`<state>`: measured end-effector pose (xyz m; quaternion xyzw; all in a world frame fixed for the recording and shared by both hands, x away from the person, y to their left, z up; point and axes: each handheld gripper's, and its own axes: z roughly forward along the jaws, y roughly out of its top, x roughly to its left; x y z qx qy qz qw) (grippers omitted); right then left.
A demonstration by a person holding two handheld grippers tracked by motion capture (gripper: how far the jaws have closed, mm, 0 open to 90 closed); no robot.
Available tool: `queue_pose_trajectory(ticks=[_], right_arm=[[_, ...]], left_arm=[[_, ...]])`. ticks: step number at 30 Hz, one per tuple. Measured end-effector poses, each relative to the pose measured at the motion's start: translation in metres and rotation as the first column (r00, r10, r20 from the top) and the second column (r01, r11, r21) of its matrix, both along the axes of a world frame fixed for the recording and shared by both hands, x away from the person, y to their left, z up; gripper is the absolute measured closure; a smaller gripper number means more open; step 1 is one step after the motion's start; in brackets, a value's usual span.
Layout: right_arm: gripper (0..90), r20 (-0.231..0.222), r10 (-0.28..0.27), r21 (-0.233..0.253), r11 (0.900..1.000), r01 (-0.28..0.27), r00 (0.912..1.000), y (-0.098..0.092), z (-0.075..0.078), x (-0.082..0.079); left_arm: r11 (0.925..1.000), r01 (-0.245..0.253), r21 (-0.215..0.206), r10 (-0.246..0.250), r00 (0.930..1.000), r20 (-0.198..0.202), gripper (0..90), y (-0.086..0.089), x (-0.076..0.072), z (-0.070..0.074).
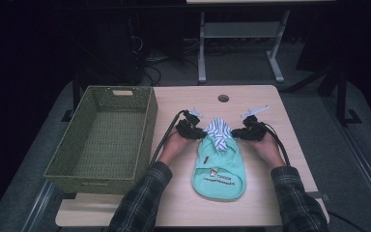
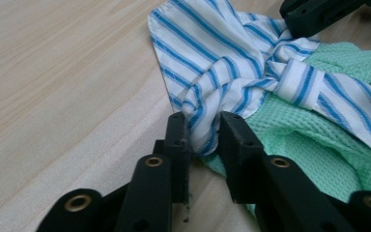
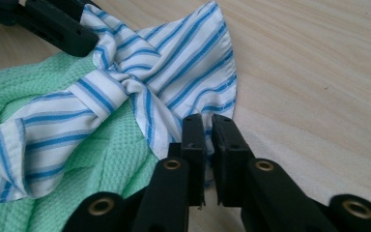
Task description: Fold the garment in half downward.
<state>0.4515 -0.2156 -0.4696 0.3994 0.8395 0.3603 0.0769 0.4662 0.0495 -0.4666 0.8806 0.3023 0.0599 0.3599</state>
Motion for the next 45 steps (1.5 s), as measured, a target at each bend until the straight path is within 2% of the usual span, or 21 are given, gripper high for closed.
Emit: queue_pose_trajectory(ticks=[4, 10, 14, 22, 23, 24, 25, 28, 30, 32, 35, 39, 45], right_arm=[[87.1, -0.002, 0.005, -0.007, 1.000, -0.005, 1.0000, 0.001, 0.000, 0.000], [88.0, 0.005, 0.000, -0.003, 1.000, 0.000, 1.0000, 0.003, 0.003, -0.001], [88.3, 0.023, -0.010, 0.014, 1.000, 0.009, 0.9997, 0.003, 0.010, -0.003], [88.3, 0.079, -0.031, 0.050, 0.998, 0.027, 0.9964, -0.001, 0.025, -0.006], [88.3, 0.084, -0.032, 0.054, 0.998, 0.027, 0.9960, -0.002, 0.027, -0.006], [88.3, 0.086, -0.038, 0.059, 0.998, 0.033, 0.9956, -0.003, 0.027, -0.006], [88.3, 0.066, -0.044, 0.063, 0.997, 0.040, 0.9968, -0.003, 0.029, -0.004], [88.3, 0.094, -0.043, 0.059, 0.998, 0.037, 0.9947, -0.001, 0.038, -0.003], [88.3, 0.140, -0.041, 0.052, 0.998, 0.034, 0.9893, 0.002, 0.047, -0.003], [88.3, 0.140, -0.034, 0.049, 0.998, 0.028, 0.9895, 0.004, 0.055, -0.001], [88.3, 0.177, -0.039, 0.059, 0.998, 0.029, 0.9834, 0.005, 0.066, -0.001], [88.3, 0.189, -0.037, 0.061, 0.998, 0.026, 0.9813, 0.007, 0.073, -0.001], [88.2, 0.200, -0.023, 0.066, 0.998, 0.010, 0.9796, 0.007, 0.074, -0.012]], left_arm=[[1.0000, 0.005, 0.004, -0.005, 1.0000, 0.004, 82.4, -0.001, -0.001, 0.001], [0.9999, 0.007, 0.008, -0.007, 1.0000, 0.003, 83.5, 0.002, -0.001, 0.005], [0.9997, -0.015, -0.020, 0.015, 0.9999, 0.005, 83.3, 0.005, -0.004, 0.013], [0.9973, -0.027, -0.068, 0.029, 0.9990, 0.034, 83.2, 0.009, -0.009, 0.032], [0.9955, -0.034, -0.089, 0.038, 0.9987, 0.034, 83.2, 0.009, -0.010, 0.033], [0.9947, -0.035, -0.096, 0.038, 0.9987, 0.034, 83.2, 0.011, -0.010, 0.036], [0.9939, -0.039, -0.103, 0.043, 0.9985, 0.036, 83.2, 0.011, -0.010, 0.037], [0.9935, -0.046, -0.105, 0.052, 0.9971, 0.055, 83.2, 0.014, -0.011, 0.042], [0.9914, -0.052, -0.120, 0.060, 0.9963, 0.062, 83.2, 0.017, -0.011, 0.046], [0.9883, -0.065, -0.138, 0.075, 0.9944, 0.073, 83.2, 0.020, -0.010, 0.050], [0.9858, -0.073, -0.151, 0.089, 0.9906, 0.104, 83.2, 0.022, -0.011, 0.060], [0.9858, -0.068, -0.154, 0.088, 0.9884, 0.124, 83.2, 0.024, -0.013, 0.068], [0.9874, -0.058, -0.147, 0.077, 0.9894, 0.124, 83.2, 0.026, -0.025, 0.067]])
